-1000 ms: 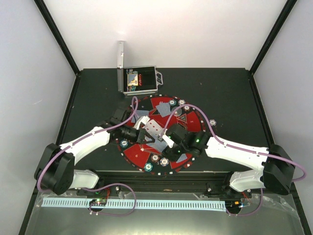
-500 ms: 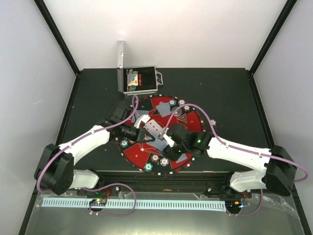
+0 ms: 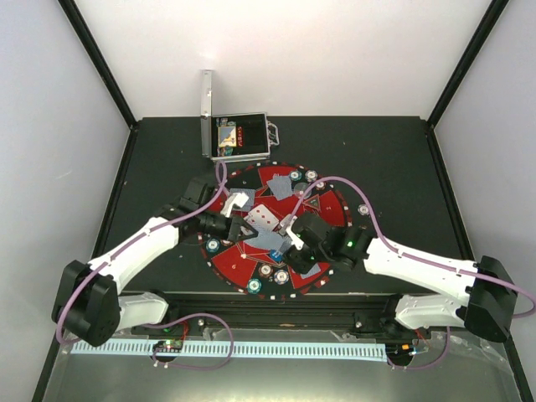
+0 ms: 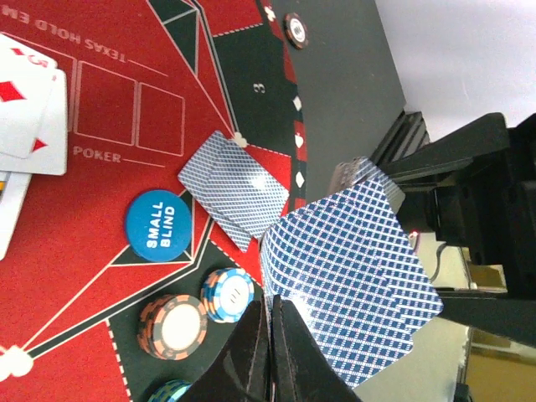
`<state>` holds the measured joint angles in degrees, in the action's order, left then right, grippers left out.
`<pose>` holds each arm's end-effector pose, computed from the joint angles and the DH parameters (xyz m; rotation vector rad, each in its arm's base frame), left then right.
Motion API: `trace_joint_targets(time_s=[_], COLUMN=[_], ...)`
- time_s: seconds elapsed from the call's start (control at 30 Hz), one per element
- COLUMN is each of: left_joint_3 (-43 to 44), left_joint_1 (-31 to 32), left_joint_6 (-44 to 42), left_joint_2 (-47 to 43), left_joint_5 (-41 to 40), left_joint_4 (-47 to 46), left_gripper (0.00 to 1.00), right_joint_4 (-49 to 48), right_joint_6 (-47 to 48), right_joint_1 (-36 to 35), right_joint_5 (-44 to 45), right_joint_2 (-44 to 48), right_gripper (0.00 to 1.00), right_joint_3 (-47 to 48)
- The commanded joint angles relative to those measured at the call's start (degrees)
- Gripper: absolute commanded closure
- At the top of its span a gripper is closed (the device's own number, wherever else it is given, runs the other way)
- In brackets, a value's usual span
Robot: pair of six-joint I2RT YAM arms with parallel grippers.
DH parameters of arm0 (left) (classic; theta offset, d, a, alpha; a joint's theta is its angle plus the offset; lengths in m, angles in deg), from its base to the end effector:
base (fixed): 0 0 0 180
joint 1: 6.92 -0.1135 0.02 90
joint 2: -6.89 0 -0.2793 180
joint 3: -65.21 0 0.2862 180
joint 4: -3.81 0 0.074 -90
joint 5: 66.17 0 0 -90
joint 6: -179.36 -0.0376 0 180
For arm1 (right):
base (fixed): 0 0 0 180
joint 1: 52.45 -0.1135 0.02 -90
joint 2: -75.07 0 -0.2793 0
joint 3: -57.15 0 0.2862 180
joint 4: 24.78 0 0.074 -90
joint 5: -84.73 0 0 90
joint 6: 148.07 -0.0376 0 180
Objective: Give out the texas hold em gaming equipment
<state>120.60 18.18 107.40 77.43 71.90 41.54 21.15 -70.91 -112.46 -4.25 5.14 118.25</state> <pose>0.2263 -0.1369 0.2230 0.5313 2.4899 -1.3550 0.1362 0.2347 0.2408 -1.0323 2.3828 0.4711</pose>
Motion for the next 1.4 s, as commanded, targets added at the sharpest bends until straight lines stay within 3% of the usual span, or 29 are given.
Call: trace_joint_targets(time_s=[0.0, 0.63, 0.83, 1.1, 1.37], left_joint_3=[1.18, 1.45, 5.93, 18.54, 20.71], left_joint_1=[-1.70, -6.71, -6.57, -5.53, -5.42], left_joint_6=[-2.46, -4.59, -6.66, -12.09, -12.00], left_joint_2=[-1.60, -0.36, 7.52, 25.19, 26.91], left_joint_5=[-2.36, -6.17, -6.63, -4.18, -0.98], left_joint_4=[4.00, 2.45, -1.18, 0.82, 1.04], left_gripper=[0.98, 0.98, 0.98, 0.99, 0.98], right_joint_4=[-1.48, 0.11, 0.07, -0.53, -0.23], right_joint_6=[-1.99, -3.86, -4.36, -4.47, -4.51], right_joint_1=[0.26, 3.76, 5.98, 8.56, 10.06], right_joint_5=[2.54, 4.04, 3.84, 3.22, 3.58], right_joint_2=[1.82, 3.64, 3.43, 3.67, 4.00], right_gripper=[0.38, 0.38, 0.39, 0.38, 0.38], right_joint_3=[-0.24, -0.36, -0.88, -0.89, -3.24])
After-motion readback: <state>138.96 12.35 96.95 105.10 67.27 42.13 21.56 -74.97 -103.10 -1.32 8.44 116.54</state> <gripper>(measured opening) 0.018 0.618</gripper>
